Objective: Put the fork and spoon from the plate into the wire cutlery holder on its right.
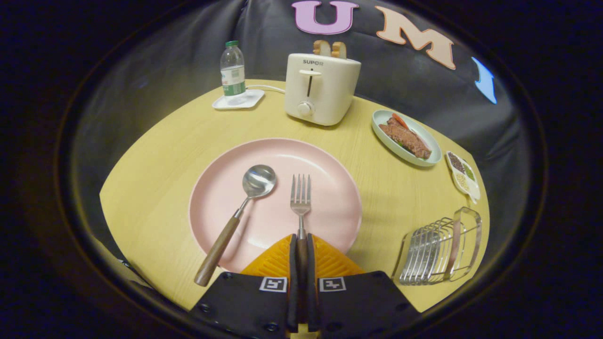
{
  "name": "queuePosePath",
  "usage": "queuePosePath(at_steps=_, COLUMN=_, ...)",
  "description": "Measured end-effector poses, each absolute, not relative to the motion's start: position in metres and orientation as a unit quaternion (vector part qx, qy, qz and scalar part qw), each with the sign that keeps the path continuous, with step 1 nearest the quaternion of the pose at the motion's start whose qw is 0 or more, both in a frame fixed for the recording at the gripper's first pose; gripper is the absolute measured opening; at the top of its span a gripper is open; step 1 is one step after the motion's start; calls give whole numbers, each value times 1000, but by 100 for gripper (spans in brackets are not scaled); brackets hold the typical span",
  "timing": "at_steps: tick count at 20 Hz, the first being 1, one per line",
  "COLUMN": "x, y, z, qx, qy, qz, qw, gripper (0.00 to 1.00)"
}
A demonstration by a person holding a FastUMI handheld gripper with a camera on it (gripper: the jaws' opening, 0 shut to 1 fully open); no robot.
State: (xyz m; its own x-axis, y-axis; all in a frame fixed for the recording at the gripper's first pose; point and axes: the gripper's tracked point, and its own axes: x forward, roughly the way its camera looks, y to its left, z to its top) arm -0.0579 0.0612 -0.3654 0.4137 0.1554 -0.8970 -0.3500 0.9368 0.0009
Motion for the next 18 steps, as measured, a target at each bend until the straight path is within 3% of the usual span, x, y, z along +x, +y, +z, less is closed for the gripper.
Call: queuePosePath(at_steps=18, x=-47, y=-44, z=-251, qx=-77, qy=533, qz=174, qw=824, gripper=11)
